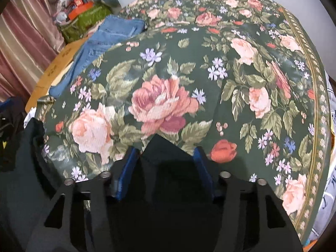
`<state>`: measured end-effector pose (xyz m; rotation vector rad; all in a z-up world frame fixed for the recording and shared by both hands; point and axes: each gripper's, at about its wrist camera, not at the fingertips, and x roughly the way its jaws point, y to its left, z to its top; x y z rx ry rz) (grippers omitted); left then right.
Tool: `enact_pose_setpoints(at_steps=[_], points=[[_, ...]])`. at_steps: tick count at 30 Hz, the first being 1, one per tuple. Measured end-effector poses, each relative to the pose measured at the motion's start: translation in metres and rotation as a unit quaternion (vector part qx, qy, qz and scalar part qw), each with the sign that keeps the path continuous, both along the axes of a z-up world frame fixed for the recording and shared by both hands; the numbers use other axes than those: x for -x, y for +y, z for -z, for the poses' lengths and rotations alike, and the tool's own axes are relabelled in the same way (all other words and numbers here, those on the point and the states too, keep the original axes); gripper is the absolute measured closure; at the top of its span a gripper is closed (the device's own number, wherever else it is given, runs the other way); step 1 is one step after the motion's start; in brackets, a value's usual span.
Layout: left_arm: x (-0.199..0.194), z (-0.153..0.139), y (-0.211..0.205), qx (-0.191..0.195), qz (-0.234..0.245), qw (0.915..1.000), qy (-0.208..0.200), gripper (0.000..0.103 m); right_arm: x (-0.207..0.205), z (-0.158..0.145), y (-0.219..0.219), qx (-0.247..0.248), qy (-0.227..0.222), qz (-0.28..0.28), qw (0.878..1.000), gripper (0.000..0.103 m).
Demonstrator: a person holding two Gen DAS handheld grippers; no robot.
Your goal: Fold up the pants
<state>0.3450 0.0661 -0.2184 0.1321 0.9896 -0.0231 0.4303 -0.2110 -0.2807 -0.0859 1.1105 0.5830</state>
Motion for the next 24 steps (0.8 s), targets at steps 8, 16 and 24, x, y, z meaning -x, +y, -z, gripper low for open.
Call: enact_pose_setpoints(at_steps=[8, 16, 24], points=[[0.008, -0.003, -0.011, -0.014, 0.006, 0.9999, 0.008, 0.002, 0.011, -0.009, -0.019, -0.002, -0.026, 0.026, 0.999, 0.095], [0.035, -0.032, -0.045, -0.021, 0.045, 0.9987, -0.011, 0.002, 0.048, -0.091, -0.083, -0.058, -0.105, 0.093, 0.988, 0.095], [0.052, -0.041, -0.097, 0.009, 0.090, 0.9959, 0.013, 0.002, 0.097, -0.179, -0.136, -0.069, -0.192, 0.138, 0.969, 0.095]])
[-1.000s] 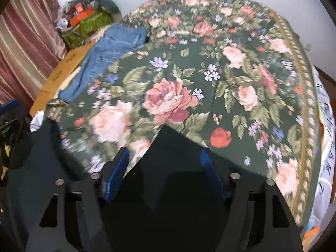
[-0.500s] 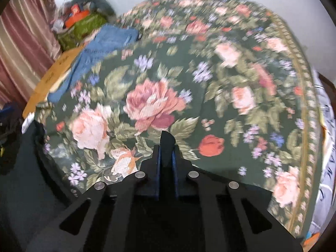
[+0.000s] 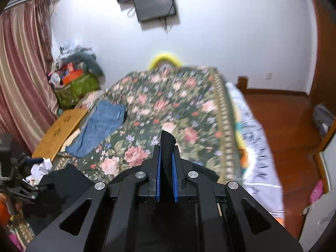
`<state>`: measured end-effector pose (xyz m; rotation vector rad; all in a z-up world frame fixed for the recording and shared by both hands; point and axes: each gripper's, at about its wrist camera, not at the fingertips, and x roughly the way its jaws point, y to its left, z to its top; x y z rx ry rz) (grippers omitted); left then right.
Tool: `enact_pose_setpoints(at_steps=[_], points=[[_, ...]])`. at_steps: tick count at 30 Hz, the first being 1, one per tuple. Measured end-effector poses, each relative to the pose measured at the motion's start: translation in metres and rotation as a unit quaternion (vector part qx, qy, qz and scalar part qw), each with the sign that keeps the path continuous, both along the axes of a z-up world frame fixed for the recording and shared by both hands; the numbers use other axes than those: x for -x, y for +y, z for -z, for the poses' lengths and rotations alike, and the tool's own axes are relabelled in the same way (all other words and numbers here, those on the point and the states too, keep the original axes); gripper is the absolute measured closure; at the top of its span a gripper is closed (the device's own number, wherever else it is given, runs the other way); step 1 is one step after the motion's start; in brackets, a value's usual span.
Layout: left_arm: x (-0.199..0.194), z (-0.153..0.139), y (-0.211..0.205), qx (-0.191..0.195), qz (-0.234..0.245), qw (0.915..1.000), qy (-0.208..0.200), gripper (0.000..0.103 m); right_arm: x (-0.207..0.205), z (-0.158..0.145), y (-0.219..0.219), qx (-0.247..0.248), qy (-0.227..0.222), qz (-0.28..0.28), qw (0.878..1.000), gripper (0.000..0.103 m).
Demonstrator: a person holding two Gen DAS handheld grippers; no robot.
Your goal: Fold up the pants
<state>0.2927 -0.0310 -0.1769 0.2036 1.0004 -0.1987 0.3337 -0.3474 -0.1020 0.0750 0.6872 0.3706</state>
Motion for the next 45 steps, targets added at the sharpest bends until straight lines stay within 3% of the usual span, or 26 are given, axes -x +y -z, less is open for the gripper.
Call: enact_pose_setpoints(at_steps=[4, 8, 11, 21, 23, 29, 36, 40, 45], points=[[0.012, 0.014, -0.037, -0.006, 0.037, 0.9988, 0.031, 0.002, 0.021, -0.010, -0.023, -0.006, -0.015, 0.021, 1.000, 0.095], [0.029, 0.035, -0.070, -0.028, 0.068, 0.9957, 0.055, 0.002, 0.043, 0.005, -0.049, -0.005, -0.004, 0.040, 0.999, 0.095], [0.035, 0.047, -0.082, -0.041, 0.069, 0.9953, 0.055, 0.002, 0.056, 0.031, -0.064, 0.001, 0.026, 0.053, 0.998, 0.095], [0.035, 0.049, -0.079, -0.018, 0.039, 0.9972, 0.061, 0.002, 0.093, 0.133, -0.085, 0.040, 0.130, 0.084, 0.987, 0.093], [0.037, 0.049, -0.080, -0.022, 0.038, 0.9975, 0.055, 0.002, 0.099, 0.142, -0.086, 0.047, 0.142, 0.090, 0.985, 0.089], [0.038, 0.048, -0.079, -0.023, 0.037, 0.9979, 0.048, 0.002, 0.115, 0.151, -0.091, 0.058, 0.161, 0.129, 0.977, 0.061], [0.043, 0.036, -0.071, -0.018, 0.026, 0.9992, 0.026, 0.002, 0.150, 0.135, -0.093, -0.027, 0.164, 0.146, 0.975, 0.039], [0.048, 0.021, -0.056, -0.011, 0.011, 0.9999, 0.003, 0.002, 0.162, 0.142, -0.083, -0.078, 0.185, 0.139, 0.970, 0.037], [0.054, 0.010, -0.033, -0.026, -0.008, 0.9994, -0.023, 0.002, 0.162, 0.173, -0.080, -0.157, 0.240, 0.155, 0.945, 0.037]])
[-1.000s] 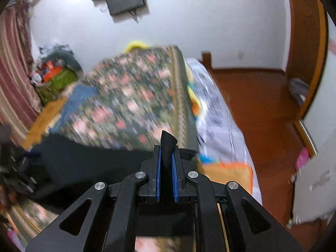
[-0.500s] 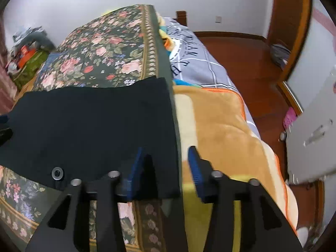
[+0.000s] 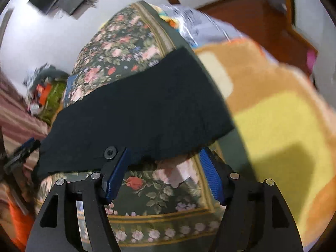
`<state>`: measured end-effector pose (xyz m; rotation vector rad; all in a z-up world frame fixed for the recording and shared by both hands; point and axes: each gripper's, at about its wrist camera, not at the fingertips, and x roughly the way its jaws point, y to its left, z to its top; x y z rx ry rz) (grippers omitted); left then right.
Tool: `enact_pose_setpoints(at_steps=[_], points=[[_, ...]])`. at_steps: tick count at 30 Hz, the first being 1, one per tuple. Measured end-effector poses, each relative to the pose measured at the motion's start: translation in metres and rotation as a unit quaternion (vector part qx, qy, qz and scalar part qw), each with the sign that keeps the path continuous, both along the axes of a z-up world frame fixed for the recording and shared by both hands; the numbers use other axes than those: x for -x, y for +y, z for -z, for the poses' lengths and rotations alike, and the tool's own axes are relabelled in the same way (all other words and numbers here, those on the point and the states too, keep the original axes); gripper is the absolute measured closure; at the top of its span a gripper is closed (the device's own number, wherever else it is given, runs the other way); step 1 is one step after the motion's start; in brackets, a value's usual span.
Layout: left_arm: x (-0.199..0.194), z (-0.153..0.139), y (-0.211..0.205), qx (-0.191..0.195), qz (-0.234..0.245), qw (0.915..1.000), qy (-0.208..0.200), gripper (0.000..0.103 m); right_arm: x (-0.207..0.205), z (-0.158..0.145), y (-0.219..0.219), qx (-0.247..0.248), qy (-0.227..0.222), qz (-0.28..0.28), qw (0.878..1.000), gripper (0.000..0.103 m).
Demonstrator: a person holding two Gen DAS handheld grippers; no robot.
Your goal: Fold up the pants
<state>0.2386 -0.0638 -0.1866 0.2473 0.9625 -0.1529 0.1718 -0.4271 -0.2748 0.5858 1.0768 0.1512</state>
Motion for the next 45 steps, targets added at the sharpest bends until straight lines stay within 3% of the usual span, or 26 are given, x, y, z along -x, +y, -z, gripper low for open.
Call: enact_pose_setpoints(at_steps=[4, 9, 11, 13, 15, 16, 22, 27, 29, 32, 35, 37, 42, 45], points=[[0.008, 0.002, 0.020, -0.011, -0.016, 0.9998, -0.005, 0.002, -0.009, 0.016, 0.002, -0.038, 0.014, 0.009, 0.999, 0.037], [0.014, 0.012, 0.040, -0.017, -0.032, 0.9993, 0.003, 0.002, -0.030, 0.019, 0.009, -0.038, 0.002, 0.012, 0.999, 0.038], [0.017, 0.014, 0.051, -0.011, -0.045, 0.9989, 0.006, 0.002, -0.037, 0.019, 0.010, -0.022, -0.002, 0.017, 1.000, 0.051], [0.020, 0.012, 0.065, -0.008, -0.065, 0.9979, 0.004, 0.002, -0.044, 0.021, 0.009, -0.008, 0.000, 0.017, 1.000, 0.075], [0.023, 0.010, 0.078, -0.006, -0.081, 0.9967, 0.001, 0.002, -0.050, 0.026, 0.003, -0.012, 0.007, 0.022, 1.000, 0.090], [0.025, 0.009, 0.089, -0.005, -0.096, 0.9954, -0.002, 0.002, -0.051, 0.027, 0.001, -0.014, 0.006, 0.024, 1.000, 0.095], [0.031, 0.009, 0.144, -0.003, -0.160, 0.9871, 0.007, 0.002, -0.053, 0.010, -0.020, 0.002, -0.046, 0.056, 0.997, 0.098], [0.041, 0.036, 0.183, -0.026, -0.190, 0.9799, 0.054, 0.002, -0.058, 0.001, -0.015, 0.036, -0.059, 0.052, 0.996, 0.099], [0.048, 0.052, 0.197, -0.010, -0.194, 0.9774, 0.084, 0.002, -0.058, 0.000, -0.009, 0.058, -0.056, 0.043, 0.996, 0.099], [0.058, 0.053, 0.215, 0.025, -0.217, 0.9719, 0.087, 0.002, -0.060, 0.002, -0.005, 0.071, -0.031, 0.034, 0.996, 0.096], [0.067, 0.048, 0.228, 0.018, -0.240, 0.9682, 0.069, 0.002, -0.055, -0.003, -0.002, 0.109, -0.005, 0.031, 0.994, 0.075], [0.076, 0.046, 0.239, 0.020, -0.256, 0.9644, 0.061, 0.002, -0.047, -0.014, 0.002, 0.141, -0.012, 0.023, 0.990, 0.057], [0.097, 0.043, 0.270, 0.040, -0.289, 0.9546, 0.057, 0.002, -0.029, -0.058, 0.028, 0.242, -0.065, -0.017, 0.968, 0.053], [0.103, 0.054, 0.286, 0.060, -0.299, 0.9495, 0.076, 0.002, -0.026, -0.084, 0.054, 0.239, -0.105, -0.056, 0.964, 0.048]])
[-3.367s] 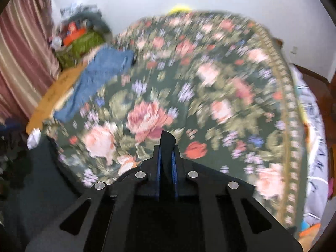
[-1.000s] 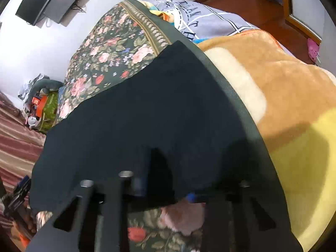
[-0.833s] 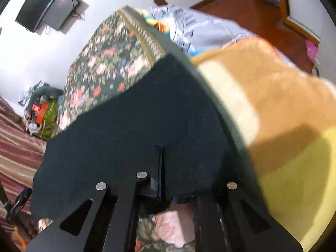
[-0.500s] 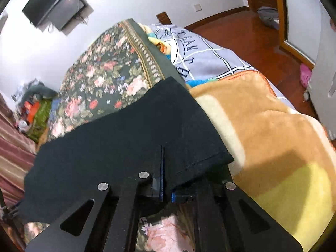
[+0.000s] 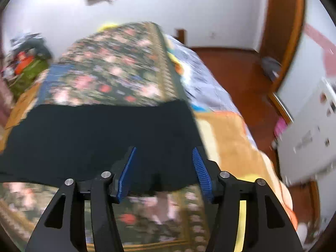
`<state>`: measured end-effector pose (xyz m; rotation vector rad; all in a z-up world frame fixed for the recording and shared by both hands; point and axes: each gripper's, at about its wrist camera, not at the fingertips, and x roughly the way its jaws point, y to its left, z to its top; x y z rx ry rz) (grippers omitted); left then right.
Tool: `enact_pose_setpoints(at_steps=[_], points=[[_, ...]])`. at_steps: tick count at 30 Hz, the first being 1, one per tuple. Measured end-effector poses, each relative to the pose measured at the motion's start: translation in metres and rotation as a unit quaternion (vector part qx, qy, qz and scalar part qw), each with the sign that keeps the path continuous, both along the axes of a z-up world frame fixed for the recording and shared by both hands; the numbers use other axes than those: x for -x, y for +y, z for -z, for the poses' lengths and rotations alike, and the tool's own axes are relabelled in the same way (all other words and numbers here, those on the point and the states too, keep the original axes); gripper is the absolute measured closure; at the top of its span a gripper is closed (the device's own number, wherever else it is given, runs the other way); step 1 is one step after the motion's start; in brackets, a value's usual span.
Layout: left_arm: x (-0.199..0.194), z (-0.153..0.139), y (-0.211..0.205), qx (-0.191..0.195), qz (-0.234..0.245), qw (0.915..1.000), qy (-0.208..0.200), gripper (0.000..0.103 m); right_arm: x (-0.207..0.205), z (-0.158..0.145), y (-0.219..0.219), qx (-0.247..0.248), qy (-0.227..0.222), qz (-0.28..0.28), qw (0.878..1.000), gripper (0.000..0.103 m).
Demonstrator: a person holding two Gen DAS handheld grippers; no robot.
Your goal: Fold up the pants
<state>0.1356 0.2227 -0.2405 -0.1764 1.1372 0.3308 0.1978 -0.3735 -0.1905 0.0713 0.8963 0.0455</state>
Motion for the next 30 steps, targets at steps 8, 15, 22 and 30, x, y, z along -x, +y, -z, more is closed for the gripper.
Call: enact_pose_setpoints(at_steps=[8, 15, 22, 30], points=[[0.007, 0.019, 0.006, 0.132, 0.014, 0.9911, -0.003, 0.022, -0.002, -0.034, 0.132, -0.031, -0.028, -0.208, 0.977, 0.043], [0.008, 0.020, -0.007, 0.176, 0.049, 0.9831, -0.009, 0.054, 0.014, -0.018, 0.236, -0.046, 0.001, -0.372, 0.927, 0.043], [0.011, 0.003, -0.022, 0.098, 0.070, 0.9922, -0.034, 0.072, 0.017, 0.012, 0.276, -0.029, 0.050, -0.434, 0.899, 0.073], [0.009, 0.005, -0.022, 0.038, 0.077, 0.9962, -0.015, 0.072, 0.024, 0.013, 0.281, -0.067, 0.092, -0.454, 0.883, 0.091]])
